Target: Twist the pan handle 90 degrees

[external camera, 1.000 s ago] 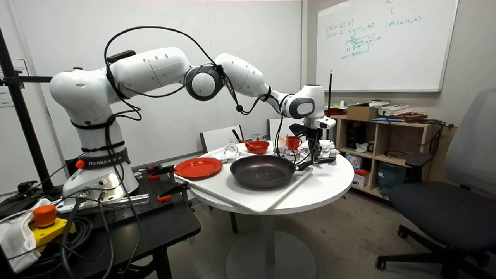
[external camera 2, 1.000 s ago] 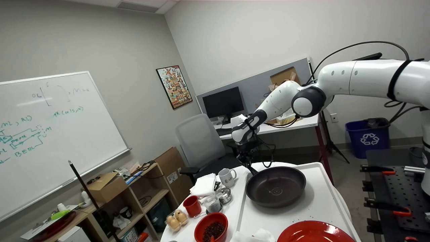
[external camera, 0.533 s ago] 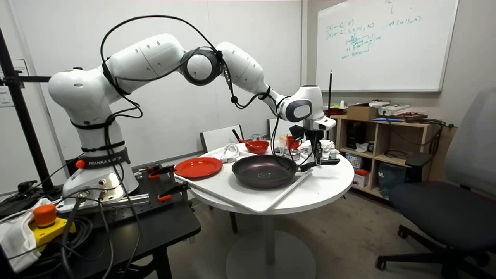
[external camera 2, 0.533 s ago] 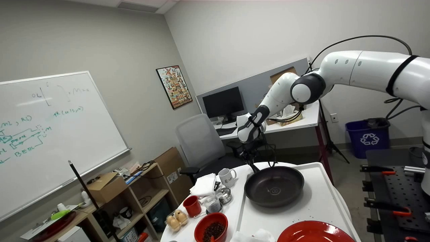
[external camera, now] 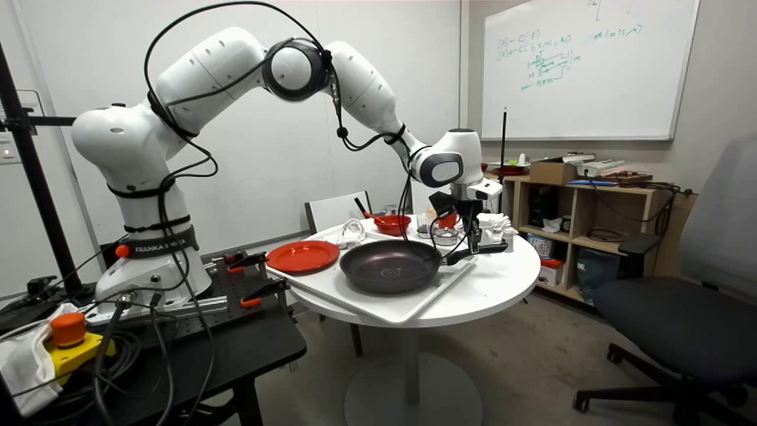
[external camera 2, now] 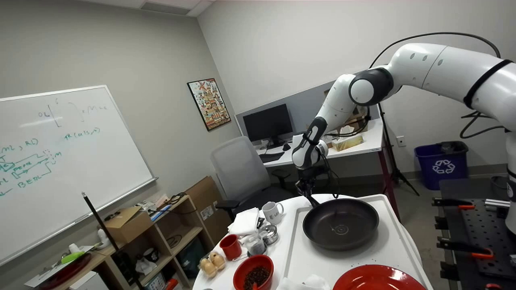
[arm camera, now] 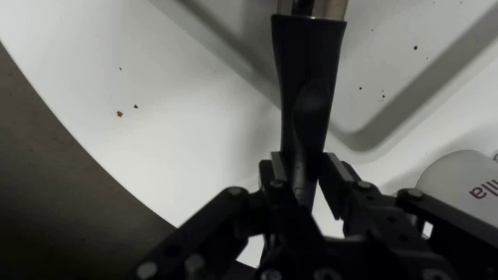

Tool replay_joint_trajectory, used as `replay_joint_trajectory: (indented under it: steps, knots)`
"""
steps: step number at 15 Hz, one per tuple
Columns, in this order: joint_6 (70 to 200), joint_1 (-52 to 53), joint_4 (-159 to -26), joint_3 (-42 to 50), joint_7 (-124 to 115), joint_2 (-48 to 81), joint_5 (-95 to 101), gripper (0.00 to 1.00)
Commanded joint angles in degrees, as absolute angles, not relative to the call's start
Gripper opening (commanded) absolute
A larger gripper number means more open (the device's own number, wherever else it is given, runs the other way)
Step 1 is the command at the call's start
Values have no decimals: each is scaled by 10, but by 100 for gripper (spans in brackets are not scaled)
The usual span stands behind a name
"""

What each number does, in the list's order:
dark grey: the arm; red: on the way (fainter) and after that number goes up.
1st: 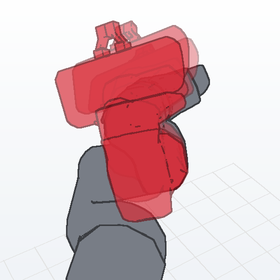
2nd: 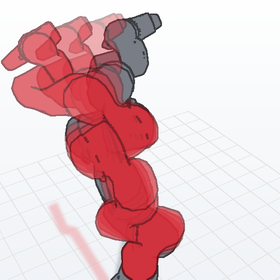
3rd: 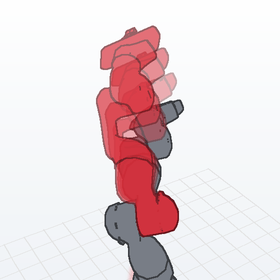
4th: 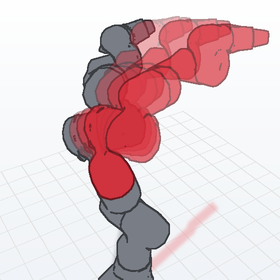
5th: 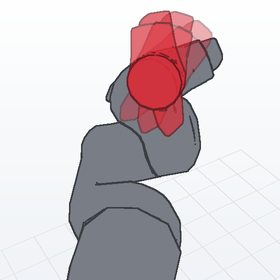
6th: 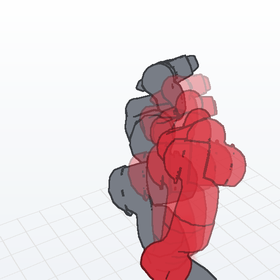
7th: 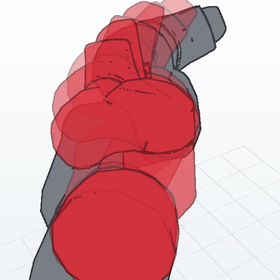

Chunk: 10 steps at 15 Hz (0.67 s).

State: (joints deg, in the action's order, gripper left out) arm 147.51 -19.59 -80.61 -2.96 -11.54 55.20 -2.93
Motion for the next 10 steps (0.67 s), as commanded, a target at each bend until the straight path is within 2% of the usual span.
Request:
replay_joint_trajectory:
  steps: [1,3,4,5,10]
  knots:
    - [1516,-194,-942,-18,-69,464,-77,7]
    - [1521,-203,-992,-25,-52,433,-102,7]
    - [1521,-208,-1018,-30,-42,416,-117,49]
    - [1523,-209,-1043,-32,-31,400,-127,54]
    - [1474,-152,-1141,-42,-9,309,-128,88]
